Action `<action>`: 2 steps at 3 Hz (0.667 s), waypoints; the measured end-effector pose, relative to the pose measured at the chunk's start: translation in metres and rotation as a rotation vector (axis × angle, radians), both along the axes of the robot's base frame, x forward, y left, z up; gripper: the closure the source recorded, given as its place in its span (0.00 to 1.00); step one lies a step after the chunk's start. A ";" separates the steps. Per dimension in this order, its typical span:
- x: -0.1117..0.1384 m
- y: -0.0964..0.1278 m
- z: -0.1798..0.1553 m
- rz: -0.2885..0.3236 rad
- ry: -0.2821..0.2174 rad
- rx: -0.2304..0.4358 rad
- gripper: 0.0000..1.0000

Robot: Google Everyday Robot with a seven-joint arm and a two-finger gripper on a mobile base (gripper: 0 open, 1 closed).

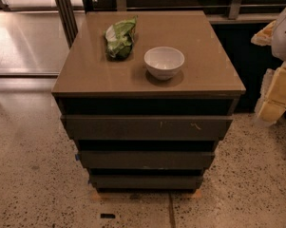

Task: Open top drawer

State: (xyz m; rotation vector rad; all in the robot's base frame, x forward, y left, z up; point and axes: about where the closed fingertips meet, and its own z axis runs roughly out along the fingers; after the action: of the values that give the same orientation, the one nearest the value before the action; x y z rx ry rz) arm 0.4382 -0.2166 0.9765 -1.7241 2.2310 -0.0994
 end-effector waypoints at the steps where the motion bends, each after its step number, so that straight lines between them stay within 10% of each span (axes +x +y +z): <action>1: 0.000 0.000 0.000 0.000 0.000 0.000 0.00; 2: -0.001 0.000 -0.008 -0.040 -0.044 0.042 0.00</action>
Offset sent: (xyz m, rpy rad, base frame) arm -0.0020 -0.0061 -0.0389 0.2065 -0.2007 -0.1959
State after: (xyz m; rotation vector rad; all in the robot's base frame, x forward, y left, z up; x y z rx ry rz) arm 0.4376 -0.2167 0.9687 -1.6402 2.2203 -0.0982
